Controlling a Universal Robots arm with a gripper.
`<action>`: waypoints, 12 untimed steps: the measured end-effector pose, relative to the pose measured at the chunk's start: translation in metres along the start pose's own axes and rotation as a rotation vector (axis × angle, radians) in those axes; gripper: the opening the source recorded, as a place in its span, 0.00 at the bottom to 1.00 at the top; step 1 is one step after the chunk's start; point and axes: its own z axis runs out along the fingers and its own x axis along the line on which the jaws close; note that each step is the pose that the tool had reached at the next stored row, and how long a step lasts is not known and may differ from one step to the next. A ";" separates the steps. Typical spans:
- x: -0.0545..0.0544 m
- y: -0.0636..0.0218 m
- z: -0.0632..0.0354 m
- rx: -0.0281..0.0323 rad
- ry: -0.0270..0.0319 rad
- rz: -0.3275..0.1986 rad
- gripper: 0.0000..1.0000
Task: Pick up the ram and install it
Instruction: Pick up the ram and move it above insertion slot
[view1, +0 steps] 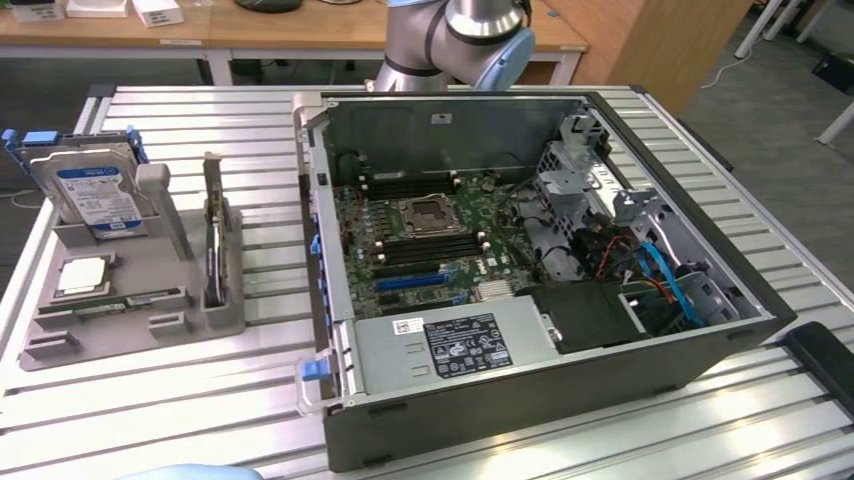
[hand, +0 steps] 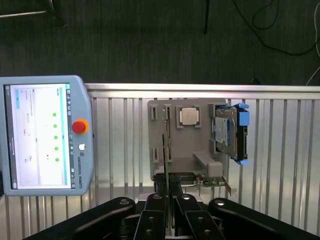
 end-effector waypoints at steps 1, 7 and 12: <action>0.000 0.0000 0.0000 0.0001 -0.0001 0.000 0.13; 0.000 0.0000 0.0050 0.0000 0.0000 0.000 0.13; 0.000 -0.0003 0.0122 -0.0001 0.0000 0.000 0.13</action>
